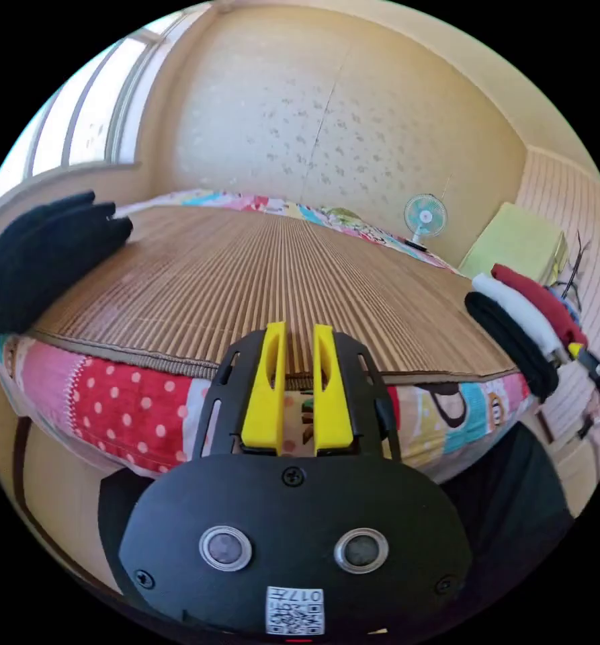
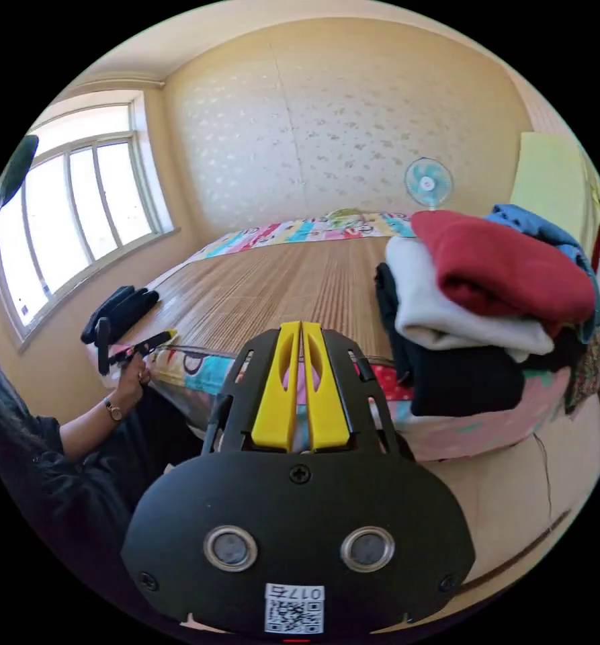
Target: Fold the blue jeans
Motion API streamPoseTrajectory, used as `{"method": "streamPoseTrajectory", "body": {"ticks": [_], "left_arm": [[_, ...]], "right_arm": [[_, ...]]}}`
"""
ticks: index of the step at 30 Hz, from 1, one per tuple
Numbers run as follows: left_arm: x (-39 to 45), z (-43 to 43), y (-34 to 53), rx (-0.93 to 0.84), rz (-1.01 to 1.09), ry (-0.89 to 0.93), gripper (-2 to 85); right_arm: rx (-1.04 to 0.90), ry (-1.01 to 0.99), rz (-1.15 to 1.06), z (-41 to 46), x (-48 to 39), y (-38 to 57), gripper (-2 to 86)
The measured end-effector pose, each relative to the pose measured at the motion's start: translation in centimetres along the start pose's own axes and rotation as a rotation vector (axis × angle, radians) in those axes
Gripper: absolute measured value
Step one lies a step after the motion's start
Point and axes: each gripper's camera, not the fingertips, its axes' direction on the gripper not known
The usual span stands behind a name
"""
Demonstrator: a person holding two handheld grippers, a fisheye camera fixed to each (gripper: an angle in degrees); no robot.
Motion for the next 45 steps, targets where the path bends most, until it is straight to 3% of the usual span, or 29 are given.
{"method": "streamPoseTrajectory", "body": {"ticks": [7,11,14,18,19,21,26,34,37,41,43,45], "left_arm": [[-5.5,0.2,1.4,0.032,-0.168,0.209,0.5],[-7.3,0.0,2.1,0.046,-0.162,0.265,-0.8],[-7.7,-0.2,2.4,0.054,-0.143,0.247,-0.9],[-9.1,-0.3,2.9,0.065,-0.145,0.272,-1.0],[-9.2,-0.3,3.0,0.067,-0.144,0.272,-1.0],[-9.8,-0.4,3.2,0.072,-0.144,0.276,-1.0],[-11.1,-0.4,3.5,0.078,-0.147,0.297,-1.0],[-12.4,-0.3,3.7,0.085,-0.139,0.306,-1.0],[-12.9,-0.2,3.7,0.087,-0.143,0.320,-1.0],[-13.4,-0.1,3.6,0.090,-0.144,0.335,-1.0],[-13.5,-0.1,3.6,0.091,-0.145,0.342,-1.0],[-13.6,0.0,3.5,0.092,-0.144,0.349,-1.0]], "right_arm": [[0.198,0.361,0.209,-6.7,4.7,-5.2,9.7],[0.239,0.439,0.236,-7.3,7.2,-9.2,12.8],[0.153,0.513,0.209,-4.3,9.3,-12.8,13.7],[-0.193,0.565,0.302,3.3,12.8,-18.0,9.7],[-0.197,0.586,0.300,4.0,12.6,-19.6,5.2],[-0.173,0.657,0.299,4.3,11.7,-22.6,4.2],[0.060,0.383,0.197,1.3,6.0,-32.2,2.9],[0.292,-0.429,-0.140,-2.8,-9.7,-45.5,1.8],[0.414,-0.666,-0.116,-3.8,-12.2,-46.7,1.8],[0.377,-0.632,-0.067,-1.2,-12.8,-46.8,1.9],[0.165,-0.393,-0.100,3.6,-13.1,-45.2,2.1],[-0.026,-0.277,-0.170,8.3,-12.8,-42.0,2.3]]}}
